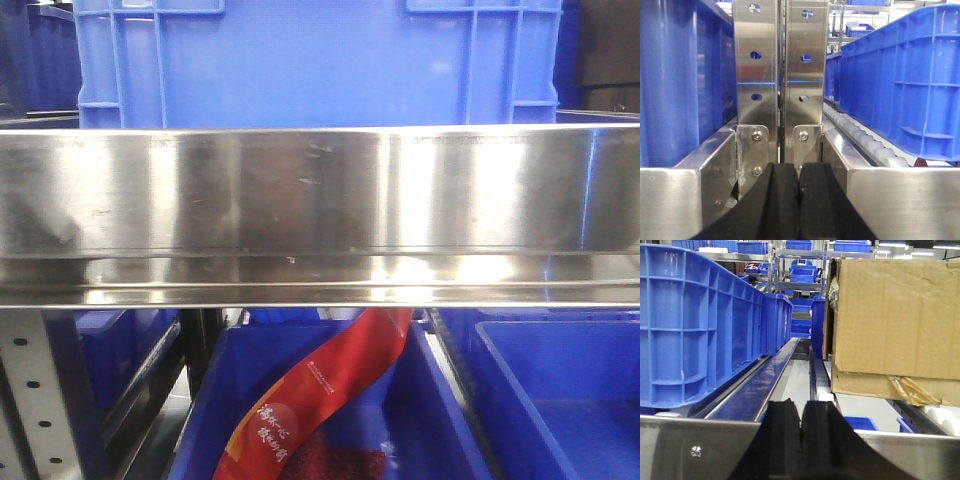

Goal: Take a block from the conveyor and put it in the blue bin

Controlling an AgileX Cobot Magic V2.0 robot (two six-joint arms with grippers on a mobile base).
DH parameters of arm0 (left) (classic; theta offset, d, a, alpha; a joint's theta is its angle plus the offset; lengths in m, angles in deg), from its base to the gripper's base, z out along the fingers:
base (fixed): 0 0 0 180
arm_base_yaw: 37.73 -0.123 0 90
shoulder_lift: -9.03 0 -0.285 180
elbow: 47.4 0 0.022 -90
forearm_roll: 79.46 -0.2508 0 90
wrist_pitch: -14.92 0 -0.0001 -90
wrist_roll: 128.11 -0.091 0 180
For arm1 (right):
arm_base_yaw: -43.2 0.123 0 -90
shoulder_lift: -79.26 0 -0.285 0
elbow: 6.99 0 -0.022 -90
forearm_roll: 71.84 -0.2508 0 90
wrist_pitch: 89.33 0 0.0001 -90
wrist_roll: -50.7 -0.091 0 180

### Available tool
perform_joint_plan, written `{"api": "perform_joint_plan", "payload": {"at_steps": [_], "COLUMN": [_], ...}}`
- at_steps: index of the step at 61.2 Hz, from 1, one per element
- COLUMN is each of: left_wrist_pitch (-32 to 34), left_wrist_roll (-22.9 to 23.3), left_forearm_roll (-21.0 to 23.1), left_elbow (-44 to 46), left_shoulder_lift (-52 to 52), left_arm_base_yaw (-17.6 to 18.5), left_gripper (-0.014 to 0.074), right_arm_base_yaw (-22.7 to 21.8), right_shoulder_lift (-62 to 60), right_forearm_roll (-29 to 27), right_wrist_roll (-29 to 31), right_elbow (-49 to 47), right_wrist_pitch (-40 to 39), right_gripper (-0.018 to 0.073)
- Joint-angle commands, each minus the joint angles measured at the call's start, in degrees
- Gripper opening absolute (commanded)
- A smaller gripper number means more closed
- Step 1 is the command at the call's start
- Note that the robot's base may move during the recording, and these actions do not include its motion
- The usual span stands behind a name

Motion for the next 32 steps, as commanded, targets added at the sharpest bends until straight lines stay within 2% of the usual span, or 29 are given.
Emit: {"api": "perform_joint_plan", "payload": {"at_steps": [1, 32], "left_wrist_pitch": [0.56, 0.56], "left_wrist_roll": [0.04, 0.04], "left_forearm_roll": [-0.02, -0.02], "left_elbow": [0.00, 0.00], "left_shoulder_lift": [-0.32, -0.32], "left_arm_base_yaw": [0.32, 0.32], "left_gripper": [-0.0111, -0.0111], "right_arm_base_yaw": [-0.20, -0.20], "right_shoulder_lift": [-0.17, -0.17], "right_forearm_roll": [0.35, 0.35], "right_wrist_roll": [-0.01, -0.01], "right_elbow": [0.00, 0.00], "right_wrist_pitch": [-1.12, -1.12], "right_gripper": [-0.0167, -0.0167]}}
